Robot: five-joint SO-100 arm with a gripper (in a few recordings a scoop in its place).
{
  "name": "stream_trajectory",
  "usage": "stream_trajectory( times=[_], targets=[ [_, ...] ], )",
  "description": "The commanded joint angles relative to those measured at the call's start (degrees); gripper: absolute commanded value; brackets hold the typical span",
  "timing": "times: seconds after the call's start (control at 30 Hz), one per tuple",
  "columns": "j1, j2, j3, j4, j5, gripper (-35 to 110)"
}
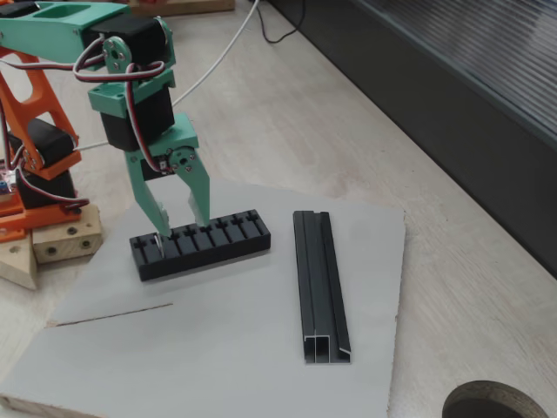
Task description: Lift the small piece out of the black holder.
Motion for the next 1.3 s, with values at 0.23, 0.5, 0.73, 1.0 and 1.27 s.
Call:
stream_trajectory(
  times=[0.23,0.5,0.73,1.0,1.27],
  targets=[
    [-0.62,0.62,7.21,0.0,-0.18,33],
    [-0.62,0.79,6.86,-0.18,-0.18,33],
    [4.22,0.88,6.86,-0.26,-0.35,33],
    [5.71,0.79,6.86,-0.53,-0.44,33],
    [6.42,0.62,6.94,-0.62,-0.53,33]
  ],
)
